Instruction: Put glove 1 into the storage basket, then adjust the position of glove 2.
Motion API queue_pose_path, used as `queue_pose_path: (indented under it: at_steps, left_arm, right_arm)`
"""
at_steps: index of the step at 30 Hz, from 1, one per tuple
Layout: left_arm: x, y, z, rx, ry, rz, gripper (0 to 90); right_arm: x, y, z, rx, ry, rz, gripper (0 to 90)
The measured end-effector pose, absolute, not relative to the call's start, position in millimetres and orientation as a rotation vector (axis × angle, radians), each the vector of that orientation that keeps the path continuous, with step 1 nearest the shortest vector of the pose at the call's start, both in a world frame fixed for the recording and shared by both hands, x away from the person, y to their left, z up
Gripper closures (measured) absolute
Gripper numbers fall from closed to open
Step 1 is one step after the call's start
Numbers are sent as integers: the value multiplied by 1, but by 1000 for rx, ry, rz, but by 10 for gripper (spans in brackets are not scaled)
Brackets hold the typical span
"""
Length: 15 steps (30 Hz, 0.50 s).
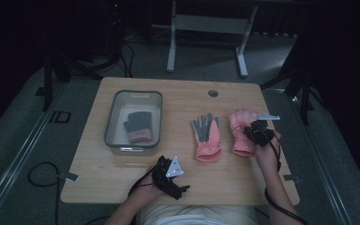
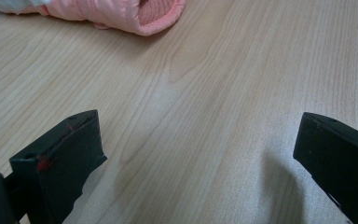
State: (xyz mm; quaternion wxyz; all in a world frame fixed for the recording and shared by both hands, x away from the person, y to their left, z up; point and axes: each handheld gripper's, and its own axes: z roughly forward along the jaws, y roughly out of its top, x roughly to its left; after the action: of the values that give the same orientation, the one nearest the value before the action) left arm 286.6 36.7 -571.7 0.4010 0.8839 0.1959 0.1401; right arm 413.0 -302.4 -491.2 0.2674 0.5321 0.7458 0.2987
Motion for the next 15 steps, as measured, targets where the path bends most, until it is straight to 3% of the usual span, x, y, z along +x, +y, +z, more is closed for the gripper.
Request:
queue_pose_path:
  at_steps: [15]
  left_arm:
    - [286,36,-572,2232,496,360,9]
  right_arm:
    - [388,-256,-410,1329,1947,938,876]
